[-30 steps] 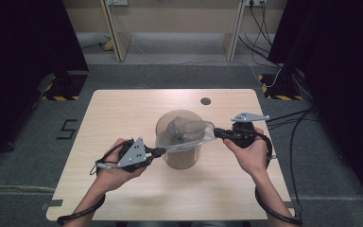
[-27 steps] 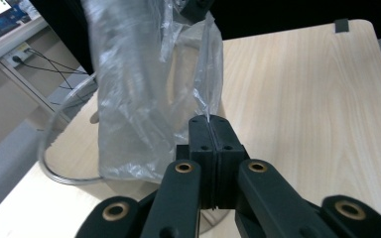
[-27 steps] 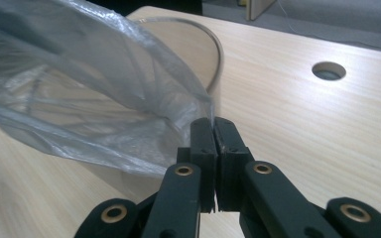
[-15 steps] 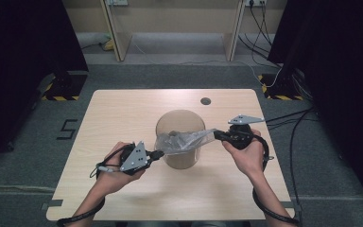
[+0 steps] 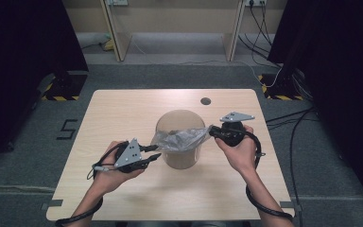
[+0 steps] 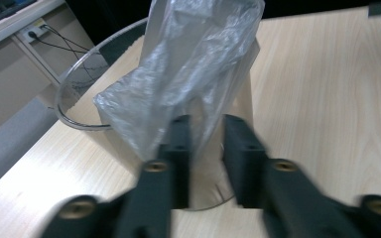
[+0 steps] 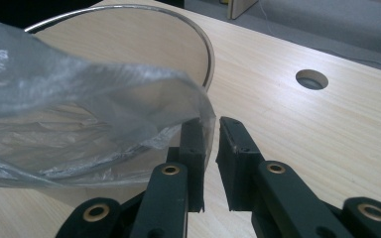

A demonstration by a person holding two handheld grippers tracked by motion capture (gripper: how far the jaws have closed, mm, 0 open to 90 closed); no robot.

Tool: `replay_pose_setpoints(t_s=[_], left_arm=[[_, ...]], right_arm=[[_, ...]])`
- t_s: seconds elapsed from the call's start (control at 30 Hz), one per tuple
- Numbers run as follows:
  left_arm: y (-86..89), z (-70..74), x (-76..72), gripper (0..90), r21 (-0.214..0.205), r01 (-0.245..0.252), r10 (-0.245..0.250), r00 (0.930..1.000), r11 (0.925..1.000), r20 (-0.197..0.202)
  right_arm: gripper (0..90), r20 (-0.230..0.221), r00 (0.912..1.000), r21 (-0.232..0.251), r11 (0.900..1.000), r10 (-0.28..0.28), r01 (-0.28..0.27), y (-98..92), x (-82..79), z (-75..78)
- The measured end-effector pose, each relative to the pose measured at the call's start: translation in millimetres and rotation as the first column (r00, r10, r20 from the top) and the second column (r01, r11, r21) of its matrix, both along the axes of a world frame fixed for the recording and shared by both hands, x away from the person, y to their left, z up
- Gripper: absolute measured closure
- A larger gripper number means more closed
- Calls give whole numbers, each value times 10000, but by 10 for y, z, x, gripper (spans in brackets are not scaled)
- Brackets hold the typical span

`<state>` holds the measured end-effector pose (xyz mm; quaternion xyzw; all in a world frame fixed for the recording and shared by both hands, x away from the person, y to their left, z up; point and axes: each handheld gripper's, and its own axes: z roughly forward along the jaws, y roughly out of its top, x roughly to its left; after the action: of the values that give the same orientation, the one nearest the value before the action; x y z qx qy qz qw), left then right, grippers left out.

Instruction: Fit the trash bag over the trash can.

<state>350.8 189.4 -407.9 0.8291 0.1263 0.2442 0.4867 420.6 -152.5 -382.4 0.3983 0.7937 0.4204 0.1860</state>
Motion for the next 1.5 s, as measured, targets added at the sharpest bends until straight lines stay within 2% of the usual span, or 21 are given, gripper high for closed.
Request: replay_pose_setpoints(t_s=[0.03,0.07,0.17,0.23,0.27,0.3,0.37,0.43,0.5,0.57,0.63,0.67,0.8,0.83,0.87,0.9,1.0,1.17,1.27,1.4,1.5], left_arm=[[0,0,0,604,0,0,0,10000,10000,0],[37,20,-58,561,-496,-108,103,9999,9987,-118],[107,66,-144,514,-1184,-357,341,9993,9923,-159],[142,85,-168,502,-1621,-600,571,9981,9849,-227],[165,97,-168,500,-1913,-811,768,9966,9782,-297],[165,97,-168,499,-1913,-811,768,9966,9782,-297],[176,121,-125,494,-2444,-1101,976,9932,9634,-627],[140,139,-76,484,-2642,-1227,1049,9912,9566,-806],[88,152,-20,478,-2604,-1310,1130,9901,9566,-831],[43,144,44,497,-2362,-1357,1175,9890,9622,-898],[19,124,90,584,-2157,-1455,1271,9872,9656,-966],[12,111,116,661,-1982,-1540,1359,9855,9680,-1019],[8,69,172,886,-1676,-1885,1654,9759,9677,-1426],[17,49,196,896,-1752,-2016,1736,9712,9637,-1630],[17,49,196,897,-1752,-2016,1736,9712,9637,-1630],[33,25,227,898,-1819,-2190,1896,9678,9586,-1657],[63,-4,283,898,-2017,-2423,2110,9635,9490,-1648],[97,-44,406,898,-2374,-2908,2564,9523,9269,-1652],[99,-60,478,898,-2564,-3068,2692,9476,9166,-1718],[94,-77,536,897,-2565,-3166,2794,9448,9132,-1712],[113,-91,529,873,-2593,-3067,2686,9477,9158,-1725]], right_arm=[[808,17,10000,-13,10000,-18,18,7,-5,4],[808,74,10000,-72,10000,3,-2,13,-12,9],[809,104,9999,-59,10000,-12,13,21,-21,13],[809,82,10000,-60,10000,-29,29,23,-24,17],[809,71,10000,-59,10000,-40,40,23,-25,19],[808,71,10000,-63,10000,-56,56,22,-26,21],[809,76,10000,-87,9999,-59,59,25,-29,23],[809,69,10000,-133,9999,-51,52,28,-30,21],[809,65,9999,-137,9999,-76,77,29,-28,18],[809,35,10000,-127,9999,-90,91,32,-28,16],[809,32,10000,-151,9999,-49,50,38,-26,14],[809,18,10000,-140,9999,-36,37,40,-26,13],[809,1,10000,-128,9999,-35,35,50,-24,-6],[809,-2,10000,-120,9999,-29,29,51,-24,-12],[809,-2,10000,-120,9999,-29,29,51,-24,-12],[807,-42,10000,-126,9999,-32,31,57,-27,-35],[804,-45,9999,-117,9999,-90,89,53,-28,-53],[794,-45,9999,-158,9998,-147,147,54,-25,-78],[783,-65,9998,-173,9997,-170,169,59,-20,-90],[765,-63,9999,-218,9997,-131,129,75,-28,-100],[743,-37,9999,-212,9997,-154,153,68,-44,-99]])
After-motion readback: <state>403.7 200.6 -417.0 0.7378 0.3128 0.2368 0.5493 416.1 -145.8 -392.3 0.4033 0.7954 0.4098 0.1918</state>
